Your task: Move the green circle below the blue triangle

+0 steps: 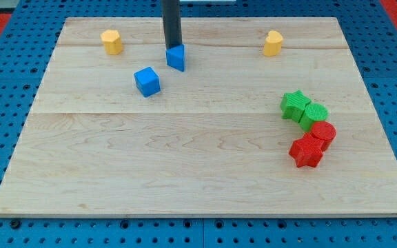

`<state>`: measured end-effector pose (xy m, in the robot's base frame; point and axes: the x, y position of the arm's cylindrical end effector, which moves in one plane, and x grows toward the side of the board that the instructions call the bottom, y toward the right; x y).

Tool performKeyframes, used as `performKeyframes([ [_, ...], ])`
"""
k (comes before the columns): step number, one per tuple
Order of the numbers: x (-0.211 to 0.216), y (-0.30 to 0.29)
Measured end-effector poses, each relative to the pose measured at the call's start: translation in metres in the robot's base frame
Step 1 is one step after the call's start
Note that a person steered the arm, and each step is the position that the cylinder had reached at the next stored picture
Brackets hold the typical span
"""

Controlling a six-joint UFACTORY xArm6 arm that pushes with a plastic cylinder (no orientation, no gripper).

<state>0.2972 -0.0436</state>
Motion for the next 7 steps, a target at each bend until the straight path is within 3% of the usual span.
performKeyframes([
  [1, 0.039, 0.002],
  [2, 0.049, 0.013],
  [3, 0.053, 0.067],
  [5, 0.059, 0.251],
  [6, 0.120, 0.300],
  [7, 0.168, 0.285],
])
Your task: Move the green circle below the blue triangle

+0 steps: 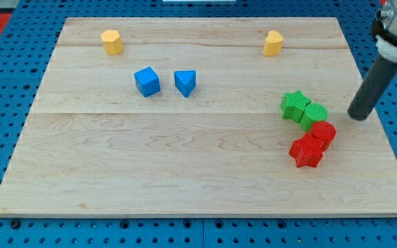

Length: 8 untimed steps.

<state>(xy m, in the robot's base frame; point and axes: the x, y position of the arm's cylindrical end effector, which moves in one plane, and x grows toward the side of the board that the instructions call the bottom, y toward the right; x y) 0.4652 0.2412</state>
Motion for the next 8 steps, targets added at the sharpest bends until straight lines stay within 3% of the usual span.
performKeyframes([
  [3, -0.009, -0.183],
  [4, 0.024, -0.164],
  [5, 0.034, -0.188],
  [6, 0.028, -0.255],
  [8, 0.003, -0.270],
])
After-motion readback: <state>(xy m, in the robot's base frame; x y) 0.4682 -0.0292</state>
